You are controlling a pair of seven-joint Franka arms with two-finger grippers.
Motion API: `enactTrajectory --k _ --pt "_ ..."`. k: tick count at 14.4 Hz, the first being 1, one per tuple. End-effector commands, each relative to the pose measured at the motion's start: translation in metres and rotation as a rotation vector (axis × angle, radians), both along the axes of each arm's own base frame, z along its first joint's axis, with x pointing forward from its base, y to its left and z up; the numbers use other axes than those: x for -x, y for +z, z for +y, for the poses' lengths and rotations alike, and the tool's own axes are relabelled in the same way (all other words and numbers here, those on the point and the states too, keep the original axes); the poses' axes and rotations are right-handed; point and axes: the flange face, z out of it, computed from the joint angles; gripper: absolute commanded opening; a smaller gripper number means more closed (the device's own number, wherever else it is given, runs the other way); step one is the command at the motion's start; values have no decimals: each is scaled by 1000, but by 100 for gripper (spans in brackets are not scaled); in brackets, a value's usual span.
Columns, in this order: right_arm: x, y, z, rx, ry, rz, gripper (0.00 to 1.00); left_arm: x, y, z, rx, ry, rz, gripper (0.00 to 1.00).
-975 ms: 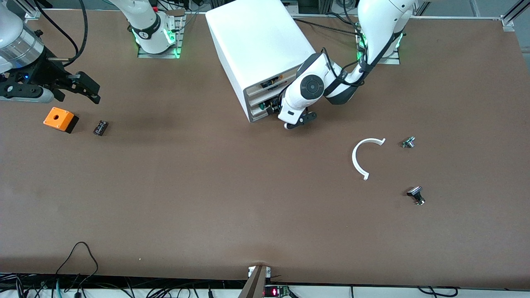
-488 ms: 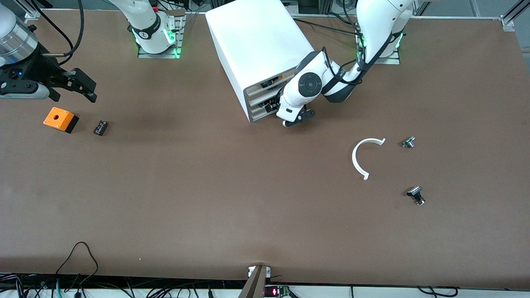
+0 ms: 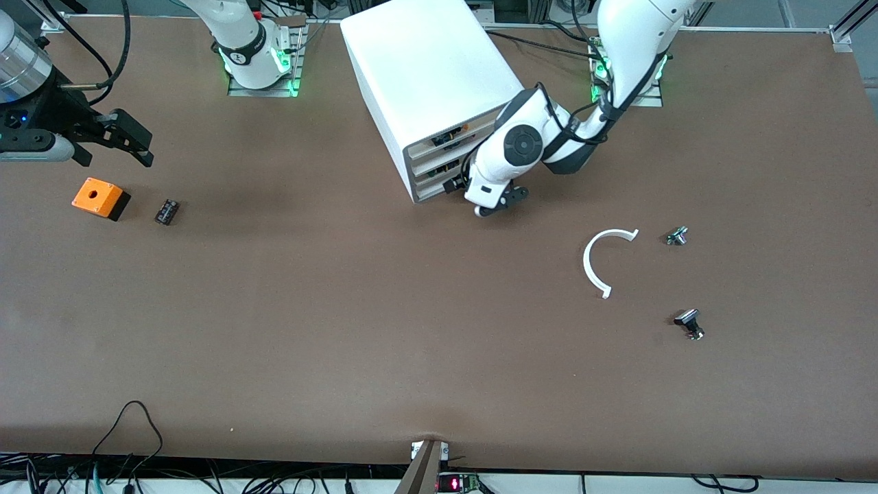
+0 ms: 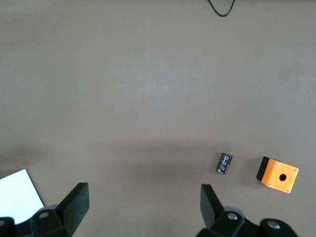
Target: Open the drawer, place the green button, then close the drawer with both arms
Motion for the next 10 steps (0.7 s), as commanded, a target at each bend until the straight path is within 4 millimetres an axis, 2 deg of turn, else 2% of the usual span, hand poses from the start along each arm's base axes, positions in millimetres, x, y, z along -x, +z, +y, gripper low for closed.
enactTrajectory --k 1,4,8,10 --pt "5 9 -8 -15 9 4 100 -35 32 33 10 -6 -57 99" --pt "4 9 -6 -14 9 2 100 -72 67 60 -24 -45 -37 99" --pt "5 10 -4 -14 9 2 100 -109 119 95 -155 -237 -37 99" --pt "5 10 -5 -14 9 1 100 -125 129 123 -198 -344 -58 99"
